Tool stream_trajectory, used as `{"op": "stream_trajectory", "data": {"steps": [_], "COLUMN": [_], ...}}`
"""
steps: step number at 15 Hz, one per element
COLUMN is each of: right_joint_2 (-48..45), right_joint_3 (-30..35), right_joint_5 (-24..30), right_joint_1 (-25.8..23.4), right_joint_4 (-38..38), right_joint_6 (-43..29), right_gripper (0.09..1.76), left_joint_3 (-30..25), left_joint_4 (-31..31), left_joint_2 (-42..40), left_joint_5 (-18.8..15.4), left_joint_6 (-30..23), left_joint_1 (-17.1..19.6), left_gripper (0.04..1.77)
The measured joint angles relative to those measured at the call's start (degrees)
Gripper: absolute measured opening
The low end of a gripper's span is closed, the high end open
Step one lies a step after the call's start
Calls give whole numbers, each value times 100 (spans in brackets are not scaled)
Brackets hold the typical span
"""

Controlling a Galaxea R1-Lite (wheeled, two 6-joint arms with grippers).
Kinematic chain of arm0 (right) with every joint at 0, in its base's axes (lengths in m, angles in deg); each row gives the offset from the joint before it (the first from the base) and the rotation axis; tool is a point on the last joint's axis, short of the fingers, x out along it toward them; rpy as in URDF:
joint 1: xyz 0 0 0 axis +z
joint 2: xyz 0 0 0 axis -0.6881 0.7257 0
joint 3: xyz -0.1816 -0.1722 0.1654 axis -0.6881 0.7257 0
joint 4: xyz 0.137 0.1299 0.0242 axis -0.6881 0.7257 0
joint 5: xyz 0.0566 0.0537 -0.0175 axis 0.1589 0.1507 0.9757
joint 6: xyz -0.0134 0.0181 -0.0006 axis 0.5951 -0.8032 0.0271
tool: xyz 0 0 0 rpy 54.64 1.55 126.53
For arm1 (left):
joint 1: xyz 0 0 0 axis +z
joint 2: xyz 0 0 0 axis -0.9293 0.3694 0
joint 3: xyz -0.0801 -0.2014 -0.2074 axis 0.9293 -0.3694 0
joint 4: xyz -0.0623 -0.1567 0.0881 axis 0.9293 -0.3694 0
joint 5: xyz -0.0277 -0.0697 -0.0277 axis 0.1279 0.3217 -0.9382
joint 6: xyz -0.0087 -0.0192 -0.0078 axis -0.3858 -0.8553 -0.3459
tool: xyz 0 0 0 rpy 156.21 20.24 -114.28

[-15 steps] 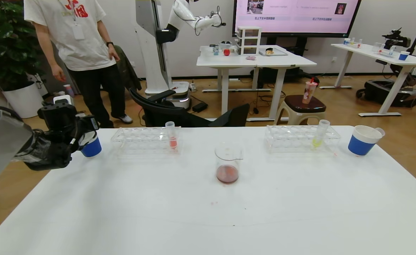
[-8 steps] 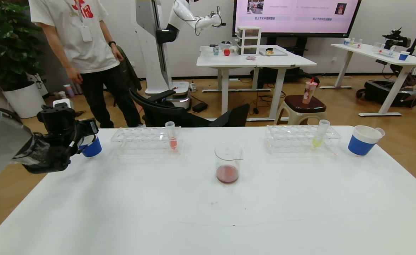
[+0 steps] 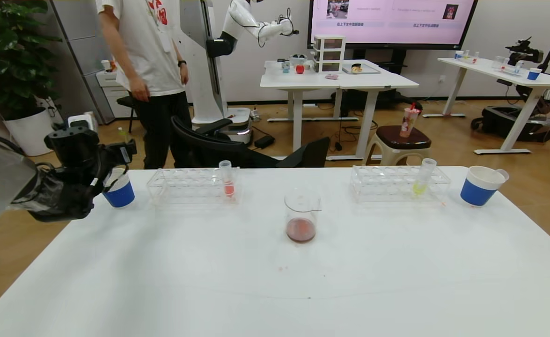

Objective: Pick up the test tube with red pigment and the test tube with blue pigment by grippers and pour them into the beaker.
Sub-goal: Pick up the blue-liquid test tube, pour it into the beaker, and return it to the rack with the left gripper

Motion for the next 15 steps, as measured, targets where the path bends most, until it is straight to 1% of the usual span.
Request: {"op": "stream_trajectory", "data": {"steps": [3,5,7,9,11,15], "right_joint_2": [0,0,0,0,0,0], "right_joint_3": [0,0,0,0,0,0], "right_joint_5": [0,-2,-2,-2,-2,0], "right_joint_1": [2,2,2,2,2,2], "right_joint_4": [2,2,2,0,2,2], "right_joint_6": [0,0,0,0,0,0], "right_gripper": [174,174,174,174,174,174], "left_joint_3": [-28,-182,-439,-724,-986,-1554], "left_joint_4": [-17,-15,-17,-77,-378,-1602], "left_joint_2": [-286,-471,-772,-1207,-1760,-3376], "left_joint_5": [-15,-15,-15,-15,-12,11], "left_joint_6": [5,30,146,343,505,681], "left_joint_1": [-586,-958,-1228,-1407,-1553,-1738], "left_gripper": [175,175,175,175,175,175]}}
